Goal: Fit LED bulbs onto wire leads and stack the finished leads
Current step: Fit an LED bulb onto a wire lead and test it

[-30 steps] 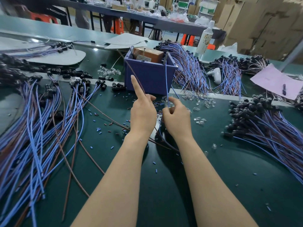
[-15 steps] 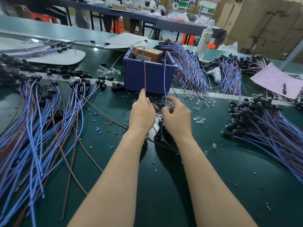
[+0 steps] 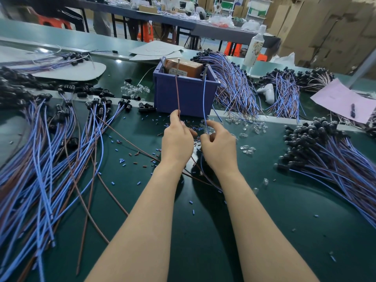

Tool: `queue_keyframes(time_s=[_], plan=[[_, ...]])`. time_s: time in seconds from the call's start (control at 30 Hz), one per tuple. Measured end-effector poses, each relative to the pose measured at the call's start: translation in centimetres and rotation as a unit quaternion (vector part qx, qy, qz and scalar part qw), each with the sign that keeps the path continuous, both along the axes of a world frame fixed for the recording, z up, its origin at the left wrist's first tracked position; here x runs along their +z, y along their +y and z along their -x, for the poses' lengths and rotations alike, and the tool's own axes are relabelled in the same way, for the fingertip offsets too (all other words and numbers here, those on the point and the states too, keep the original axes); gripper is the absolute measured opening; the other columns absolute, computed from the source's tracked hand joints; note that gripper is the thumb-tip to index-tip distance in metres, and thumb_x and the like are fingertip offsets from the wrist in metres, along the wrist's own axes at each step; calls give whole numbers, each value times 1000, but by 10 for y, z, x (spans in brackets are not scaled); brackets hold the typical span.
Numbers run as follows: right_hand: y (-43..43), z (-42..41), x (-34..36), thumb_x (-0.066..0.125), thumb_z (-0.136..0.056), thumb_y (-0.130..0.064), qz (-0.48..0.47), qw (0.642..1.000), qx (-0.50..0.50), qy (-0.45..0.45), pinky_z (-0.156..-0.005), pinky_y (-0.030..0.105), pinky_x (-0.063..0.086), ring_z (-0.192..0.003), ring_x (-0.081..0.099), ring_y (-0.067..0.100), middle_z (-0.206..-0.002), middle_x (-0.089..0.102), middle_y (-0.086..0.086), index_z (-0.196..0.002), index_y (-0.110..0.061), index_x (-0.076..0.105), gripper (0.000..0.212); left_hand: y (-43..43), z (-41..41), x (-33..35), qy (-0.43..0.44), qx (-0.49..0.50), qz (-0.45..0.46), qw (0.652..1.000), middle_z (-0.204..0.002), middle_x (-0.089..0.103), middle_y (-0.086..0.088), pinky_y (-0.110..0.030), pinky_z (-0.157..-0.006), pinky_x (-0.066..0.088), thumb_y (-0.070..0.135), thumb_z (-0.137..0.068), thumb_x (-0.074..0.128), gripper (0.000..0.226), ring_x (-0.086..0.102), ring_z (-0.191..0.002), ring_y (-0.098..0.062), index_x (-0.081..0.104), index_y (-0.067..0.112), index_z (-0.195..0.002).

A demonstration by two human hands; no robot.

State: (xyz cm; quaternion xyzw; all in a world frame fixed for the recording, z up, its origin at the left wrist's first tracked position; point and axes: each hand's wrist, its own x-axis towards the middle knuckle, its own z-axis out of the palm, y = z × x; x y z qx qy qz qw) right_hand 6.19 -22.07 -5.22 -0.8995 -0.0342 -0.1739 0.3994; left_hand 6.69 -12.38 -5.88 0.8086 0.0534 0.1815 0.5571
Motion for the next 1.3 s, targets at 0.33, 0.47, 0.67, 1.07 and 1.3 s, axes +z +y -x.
queue_keyframes(time_s=[0.33, 0.47, 0.67, 1.07, 1.3], plan=[[0, 0, -1, 49, -87, -12, 8, 1000, 4, -1, -82, 38, 49, -73, 50, 20, -73, 55, -1, -127, -19, 56, 41, 3, -1, 1, 20, -17, 0, 1000, -73, 61, 14, -27, -68, 39, 15, -101, 29, 42, 51, -65, -2, 31, 15, -143], [0, 0, -1, 49, -88, -13, 21, 1000, 8, -1, -83, 38, 49, -75, 49, 19, -75, 54, -2, -128, -19, 56, 41, 2, -1, 1, 17, -18, -2, 1000, -76, 63, 9, -29, -72, 43, 15, -102, 28, 42, 53, -71, -11, 31, 14, -143], [1, 1, 0, 49, -88, -15, 44, 999, 9, 5, -83, 38, 48, -79, 54, 25, -76, 52, -2, -128, -21, 56, 41, 2, -3, -1, 20, -15, -2, 1000, -70, 60, 15, -33, -82, 45, 15, -101, 29, 41, 53, -82, -17, 32, 14, -142], [2, 4, 1, 50, -88, -16, 40, 999, 13, 5, -80, 34, 45, -88, 60, 28, -90, 69, 10, -127, -23, 57, 40, 2, -3, -1, 19, -19, 2, 1000, -71, 61, 13, -38, -80, 49, 15, -101, 29, 42, 54, -77, -20, 32, 14, -143], [1, 5, 2, 49, -89, -16, 49, 999, 20, 9, -81, 36, 48, -87, 60, 28, -83, 65, 7, -129, -23, 55, 41, 2, -5, -4, 14, -4, 3, 1000, -70, 60, 15, -27, -70, 39, 14, -101, 29, 37, 52, -69, -1, 35, 14, -138]])
